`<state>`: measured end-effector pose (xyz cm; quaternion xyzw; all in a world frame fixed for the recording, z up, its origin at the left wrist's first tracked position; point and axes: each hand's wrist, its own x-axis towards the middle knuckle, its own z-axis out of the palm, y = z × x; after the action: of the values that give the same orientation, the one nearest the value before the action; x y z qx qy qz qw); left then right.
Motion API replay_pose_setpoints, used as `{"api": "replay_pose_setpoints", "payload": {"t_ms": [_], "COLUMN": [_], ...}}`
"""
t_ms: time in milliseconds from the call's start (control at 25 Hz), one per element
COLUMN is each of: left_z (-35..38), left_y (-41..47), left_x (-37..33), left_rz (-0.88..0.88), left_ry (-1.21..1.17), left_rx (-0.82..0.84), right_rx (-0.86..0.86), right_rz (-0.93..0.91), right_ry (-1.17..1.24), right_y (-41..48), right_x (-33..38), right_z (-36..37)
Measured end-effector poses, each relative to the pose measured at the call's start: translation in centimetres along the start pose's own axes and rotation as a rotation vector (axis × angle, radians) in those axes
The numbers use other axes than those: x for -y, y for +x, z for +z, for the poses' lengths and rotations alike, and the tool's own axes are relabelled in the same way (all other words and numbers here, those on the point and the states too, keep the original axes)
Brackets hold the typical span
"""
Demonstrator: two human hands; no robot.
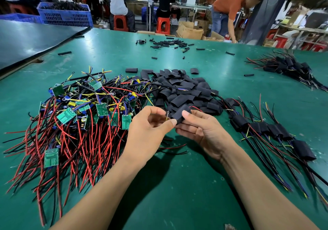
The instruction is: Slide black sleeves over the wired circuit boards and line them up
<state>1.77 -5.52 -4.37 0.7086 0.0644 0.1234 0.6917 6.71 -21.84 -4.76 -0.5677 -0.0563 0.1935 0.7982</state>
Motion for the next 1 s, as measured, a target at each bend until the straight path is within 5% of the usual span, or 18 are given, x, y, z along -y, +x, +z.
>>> {"api": "replay_pose_setpoints", "payload": {"t_ms": [1000], "left_z": [0.04], "left_y": [-0.13], "left_x": [0.41], "left_rz": [0.203], "left_ry": [0.355], "left_rx": [-0.012], "right_rx": [0.031], "right_rz": [-0.038], "right_ry": [0.190], "right_y": [0.25], "right_x": [0.10], "right_z": [-0.21]}}
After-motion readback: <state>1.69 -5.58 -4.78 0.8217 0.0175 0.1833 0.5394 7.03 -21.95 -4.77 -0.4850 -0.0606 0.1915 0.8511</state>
